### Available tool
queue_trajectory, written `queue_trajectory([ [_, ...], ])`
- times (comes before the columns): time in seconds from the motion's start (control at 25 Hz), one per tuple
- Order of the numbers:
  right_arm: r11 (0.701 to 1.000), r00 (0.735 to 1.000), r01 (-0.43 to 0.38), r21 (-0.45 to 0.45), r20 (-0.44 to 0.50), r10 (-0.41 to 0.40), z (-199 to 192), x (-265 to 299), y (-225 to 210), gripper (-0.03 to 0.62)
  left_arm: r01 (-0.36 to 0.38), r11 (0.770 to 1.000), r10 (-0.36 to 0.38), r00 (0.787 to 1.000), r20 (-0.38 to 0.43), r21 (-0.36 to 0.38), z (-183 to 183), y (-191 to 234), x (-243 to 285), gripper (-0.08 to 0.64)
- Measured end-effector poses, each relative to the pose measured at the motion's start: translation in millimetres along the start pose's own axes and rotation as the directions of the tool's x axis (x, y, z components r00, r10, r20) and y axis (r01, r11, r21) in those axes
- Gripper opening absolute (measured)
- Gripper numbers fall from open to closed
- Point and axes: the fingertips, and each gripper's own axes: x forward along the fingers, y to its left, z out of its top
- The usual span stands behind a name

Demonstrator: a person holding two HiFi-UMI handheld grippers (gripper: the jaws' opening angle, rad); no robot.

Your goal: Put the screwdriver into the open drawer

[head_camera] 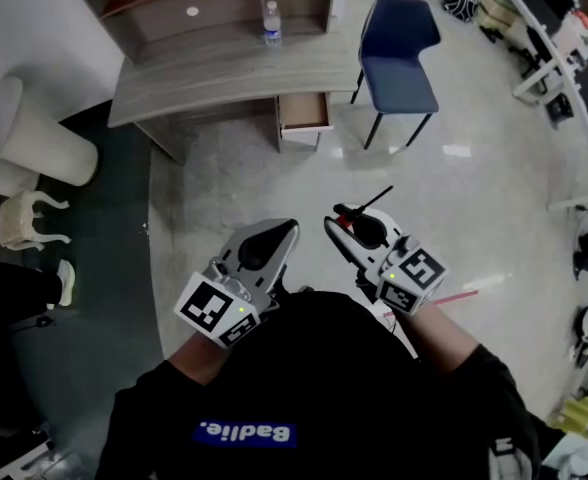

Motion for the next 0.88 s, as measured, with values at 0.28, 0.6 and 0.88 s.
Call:
queue_trajectory([
  [0.28, 0.998, 0.997, 0.061, -0.003, -0.046, -0.061, 4, 44, -33, 0.123, 0.030, 0.999, -0.030, 1.000, 0.004, -0.022, 13, 58, 18, 0.002],
  [0.6, 0.994, 0.991, 0.111, -0.026, -0.074, -0.112, 23, 123, -71, 0.123, 0.074, 0.997, -0.073, 0.997, 0.024, -0.030, 45, 147, 37, 0.002],
  [0.88, 0.991, 0.987, 0.133, -0.033, -0.089, -0.135, 41, 182, -91, 0.123, 0.122, 0.992, -0.122, 0.993, 0.000, -0.020, 67, 208, 49, 0.002],
])
